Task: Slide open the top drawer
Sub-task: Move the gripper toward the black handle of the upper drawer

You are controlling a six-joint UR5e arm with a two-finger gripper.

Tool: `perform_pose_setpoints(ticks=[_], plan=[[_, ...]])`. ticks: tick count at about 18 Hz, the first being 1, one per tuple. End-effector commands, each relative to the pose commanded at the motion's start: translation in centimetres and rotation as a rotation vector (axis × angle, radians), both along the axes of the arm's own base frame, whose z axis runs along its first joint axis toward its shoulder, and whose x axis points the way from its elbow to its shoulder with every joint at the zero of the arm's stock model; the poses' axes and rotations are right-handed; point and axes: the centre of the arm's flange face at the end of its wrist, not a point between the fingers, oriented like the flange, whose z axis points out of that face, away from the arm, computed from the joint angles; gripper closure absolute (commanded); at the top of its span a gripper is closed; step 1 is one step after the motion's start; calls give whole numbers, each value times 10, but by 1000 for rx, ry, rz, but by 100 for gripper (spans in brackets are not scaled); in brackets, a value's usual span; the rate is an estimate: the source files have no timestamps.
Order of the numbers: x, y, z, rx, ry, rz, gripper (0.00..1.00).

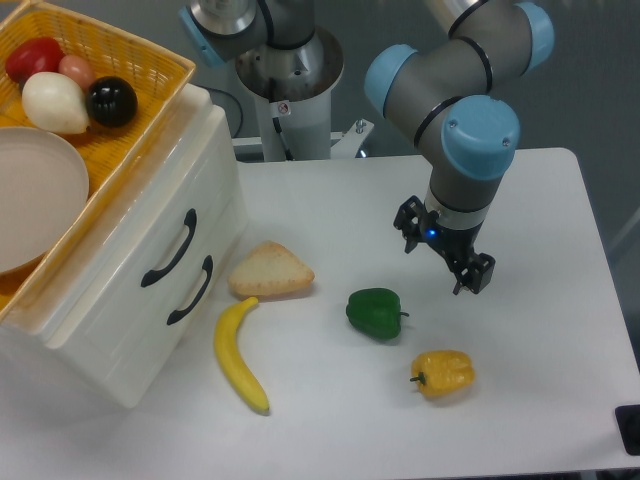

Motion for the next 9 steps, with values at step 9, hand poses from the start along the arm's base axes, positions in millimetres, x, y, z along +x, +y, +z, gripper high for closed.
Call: perform_pose_setpoints(ticks=[9], plan=[[22, 23, -9, 78, -61, 18, 0]])
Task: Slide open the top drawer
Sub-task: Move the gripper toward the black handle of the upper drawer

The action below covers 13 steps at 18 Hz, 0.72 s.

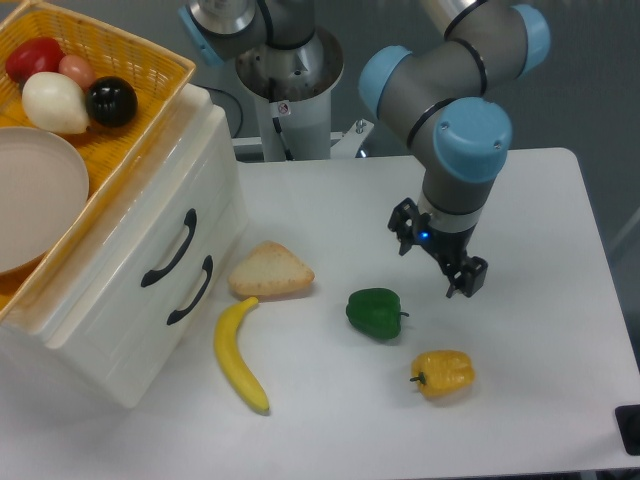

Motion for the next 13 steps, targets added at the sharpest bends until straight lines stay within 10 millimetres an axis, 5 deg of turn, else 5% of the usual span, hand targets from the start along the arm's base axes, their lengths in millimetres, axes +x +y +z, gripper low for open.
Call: perform_pose_setpoints(ticks=[13], plan=[[81, 60, 29, 80, -148, 393, 0]])
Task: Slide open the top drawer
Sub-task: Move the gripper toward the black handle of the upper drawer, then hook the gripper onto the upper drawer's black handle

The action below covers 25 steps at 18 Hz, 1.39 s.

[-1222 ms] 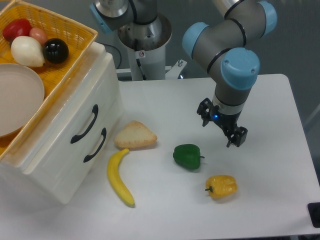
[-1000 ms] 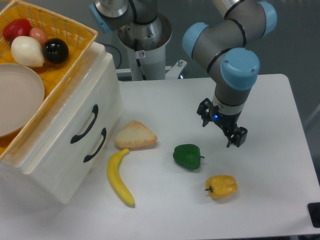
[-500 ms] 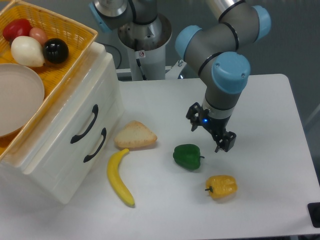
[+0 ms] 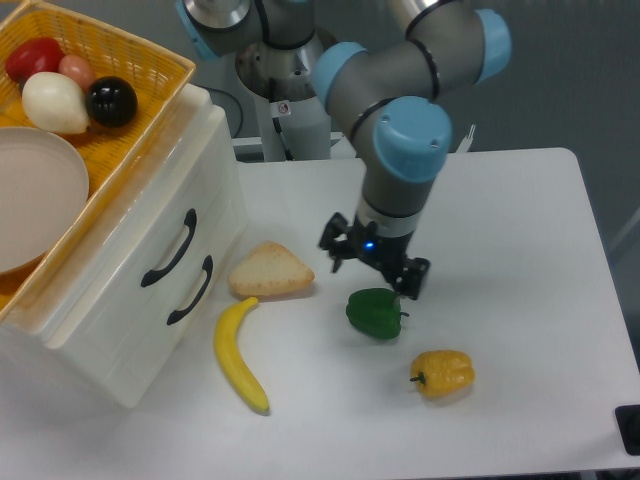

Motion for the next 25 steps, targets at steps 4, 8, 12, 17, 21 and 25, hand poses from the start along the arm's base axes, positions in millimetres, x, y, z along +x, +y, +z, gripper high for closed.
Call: perform_pose_setpoints(ticks=[4, 8, 12, 17, 21, 25], plan=[[29, 7, 3, 16, -119, -22, 0], [59, 19, 0, 7, -211, -58, 0], [89, 26, 1, -28, -245, -98, 0], [98, 23, 11, -24, -255, -105, 0], [101, 27, 12, -8, -265, -107, 0], [103, 33, 10, -3, -277, -98, 0]])
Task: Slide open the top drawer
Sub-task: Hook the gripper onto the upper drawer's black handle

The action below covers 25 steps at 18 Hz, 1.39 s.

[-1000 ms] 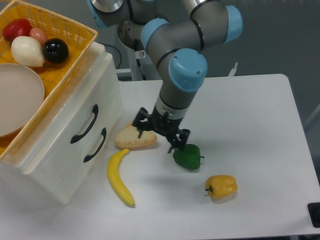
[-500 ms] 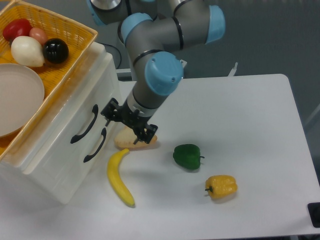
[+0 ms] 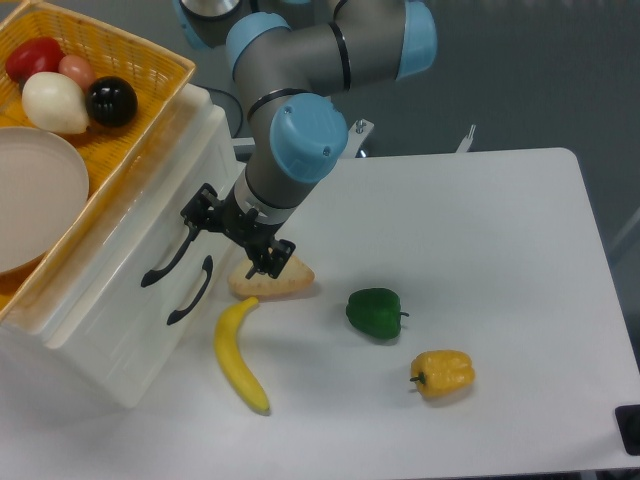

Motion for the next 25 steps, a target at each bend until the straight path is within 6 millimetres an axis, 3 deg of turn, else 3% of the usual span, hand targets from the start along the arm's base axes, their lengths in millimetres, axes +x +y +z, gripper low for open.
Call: perform_pose_setpoints(ticks=[25], plan=[[12, 14, -15, -5, -47, -2, 0]])
